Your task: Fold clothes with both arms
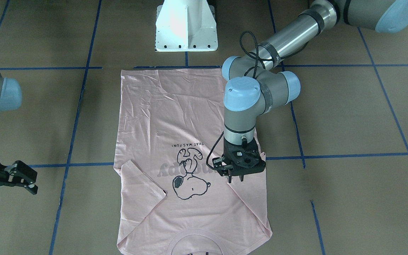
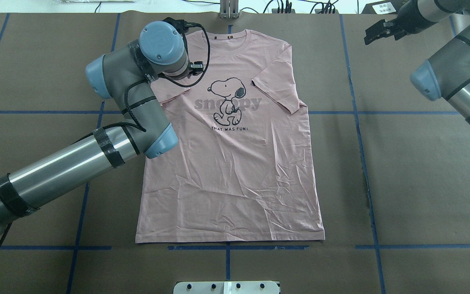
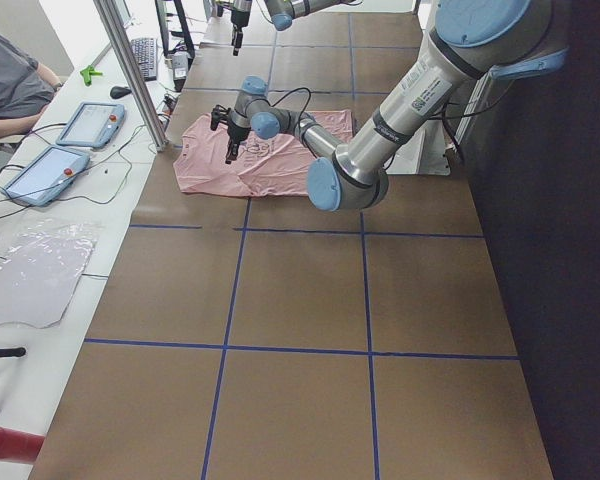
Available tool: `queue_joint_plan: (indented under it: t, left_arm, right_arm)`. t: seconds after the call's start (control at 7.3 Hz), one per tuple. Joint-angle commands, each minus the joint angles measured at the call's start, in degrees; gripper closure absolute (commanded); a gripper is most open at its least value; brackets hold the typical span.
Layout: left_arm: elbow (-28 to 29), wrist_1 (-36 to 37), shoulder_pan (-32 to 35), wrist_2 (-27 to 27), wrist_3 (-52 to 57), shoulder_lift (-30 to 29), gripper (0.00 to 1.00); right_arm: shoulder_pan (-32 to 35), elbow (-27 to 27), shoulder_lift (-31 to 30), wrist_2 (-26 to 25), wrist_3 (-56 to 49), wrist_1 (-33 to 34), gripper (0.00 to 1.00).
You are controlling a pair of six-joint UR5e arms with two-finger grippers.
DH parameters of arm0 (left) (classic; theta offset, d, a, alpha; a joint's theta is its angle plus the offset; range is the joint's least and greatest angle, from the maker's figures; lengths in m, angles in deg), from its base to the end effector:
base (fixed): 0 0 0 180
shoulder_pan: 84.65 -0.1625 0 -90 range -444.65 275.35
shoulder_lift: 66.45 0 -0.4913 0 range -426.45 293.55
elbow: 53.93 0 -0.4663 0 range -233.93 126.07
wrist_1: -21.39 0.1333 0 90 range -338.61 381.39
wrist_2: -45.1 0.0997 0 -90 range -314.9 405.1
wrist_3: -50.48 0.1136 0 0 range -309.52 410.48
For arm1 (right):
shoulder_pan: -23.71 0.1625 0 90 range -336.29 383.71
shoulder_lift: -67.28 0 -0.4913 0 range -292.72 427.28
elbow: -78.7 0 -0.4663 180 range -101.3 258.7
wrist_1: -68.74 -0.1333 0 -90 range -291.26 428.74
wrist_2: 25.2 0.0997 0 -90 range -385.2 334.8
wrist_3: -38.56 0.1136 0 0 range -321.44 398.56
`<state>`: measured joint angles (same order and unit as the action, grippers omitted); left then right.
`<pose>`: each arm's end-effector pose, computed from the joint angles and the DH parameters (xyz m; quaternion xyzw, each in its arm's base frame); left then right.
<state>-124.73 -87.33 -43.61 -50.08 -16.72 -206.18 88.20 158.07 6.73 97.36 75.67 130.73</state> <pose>0.6186 -0.7017 0.2415 0.1852 0.3750 -0.1253 0.8996 -0.2884 -0.7720 0.4327 0.1922 -0.4180 -0.0218 0.8876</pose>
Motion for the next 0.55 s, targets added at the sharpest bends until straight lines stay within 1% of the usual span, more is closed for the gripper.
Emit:
queue_joint_plan:
  t: [0.0,0.14,0.27,0.41]
  left_arm:
    - [-13.59,0.09,-1.04,-3.49,0.40,7.05,0.00]
    - [-22.11,0.09,-1.31,-5.26,0.32,11.89,0.00]
    - [-30.02,-0.09,-4.44,-5.19,0.14,17.33,0.00]
    - [-35.15,-0.18,-7.52,-5.36,-0.04,20.08,0.00]
  right_arm:
    - [-6.18,8.03,-1.05,-5.44,14.32,0.84,0.00]
    - [-9.96,12.00,-1.66,-7.83,21.36,2.33,0.00]
    - [-14.87,20.47,-3.93,-11.34,26.30,8.69,0.00]
    - [-22.06,31.26,-6.83,-18.25,32.10,17.89,0.01]
